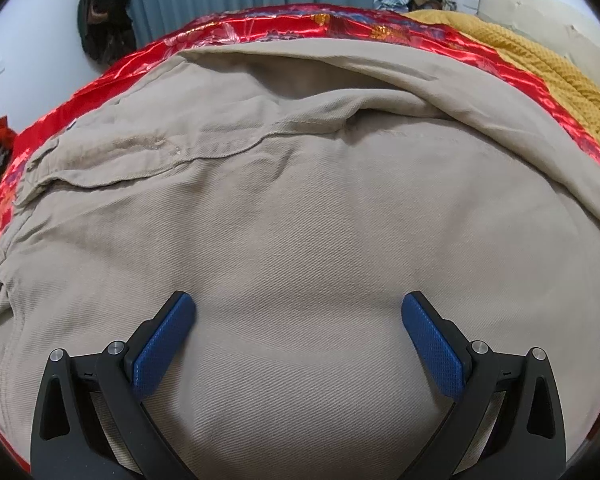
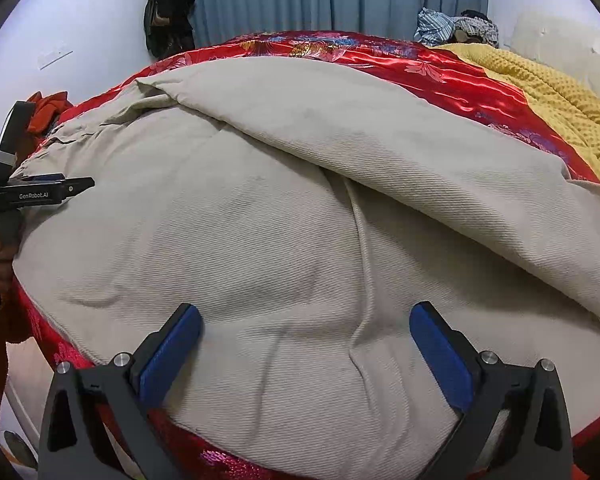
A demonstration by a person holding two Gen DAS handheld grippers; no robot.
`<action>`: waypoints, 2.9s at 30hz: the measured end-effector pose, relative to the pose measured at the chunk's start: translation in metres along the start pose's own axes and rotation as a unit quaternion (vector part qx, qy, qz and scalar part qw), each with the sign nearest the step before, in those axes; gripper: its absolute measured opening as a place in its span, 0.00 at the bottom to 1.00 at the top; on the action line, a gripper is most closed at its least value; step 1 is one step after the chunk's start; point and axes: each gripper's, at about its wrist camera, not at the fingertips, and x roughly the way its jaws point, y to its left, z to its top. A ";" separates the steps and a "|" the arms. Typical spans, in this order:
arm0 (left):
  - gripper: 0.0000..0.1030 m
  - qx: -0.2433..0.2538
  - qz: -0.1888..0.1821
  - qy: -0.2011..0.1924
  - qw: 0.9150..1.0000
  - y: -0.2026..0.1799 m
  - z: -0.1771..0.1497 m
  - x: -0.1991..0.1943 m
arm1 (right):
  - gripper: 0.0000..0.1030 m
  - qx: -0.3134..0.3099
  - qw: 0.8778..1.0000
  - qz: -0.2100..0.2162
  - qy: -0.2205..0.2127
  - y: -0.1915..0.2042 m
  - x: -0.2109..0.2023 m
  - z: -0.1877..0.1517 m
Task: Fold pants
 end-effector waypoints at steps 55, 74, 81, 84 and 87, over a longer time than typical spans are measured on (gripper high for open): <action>0.99 0.002 0.002 0.004 1.000 -0.001 0.000 0.000 | 1.00 0.000 1.000 -0.003 -0.003 0.000 0.002 0.000; 0.99 0.005 0.004 0.007 1.000 0.000 0.000 -0.001 | 0.84 0.357 0.916 0.163 -0.082 -0.109 -0.034 0.019; 0.99 0.006 0.004 0.006 1.000 0.000 0.000 -0.002 | 0.72 0.455 0.885 0.089 -0.030 -0.125 -0.011 0.038; 0.99 0.007 0.004 0.008 1.000 0.000 0.000 -0.002 | 0.66 0.459 0.886 0.054 -0.034 -0.123 -0.004 0.045; 0.99 0.007 0.005 0.008 1.000 0.000 0.001 -0.002 | 0.30 0.471 0.880 0.032 -0.053 -0.129 -0.005 0.051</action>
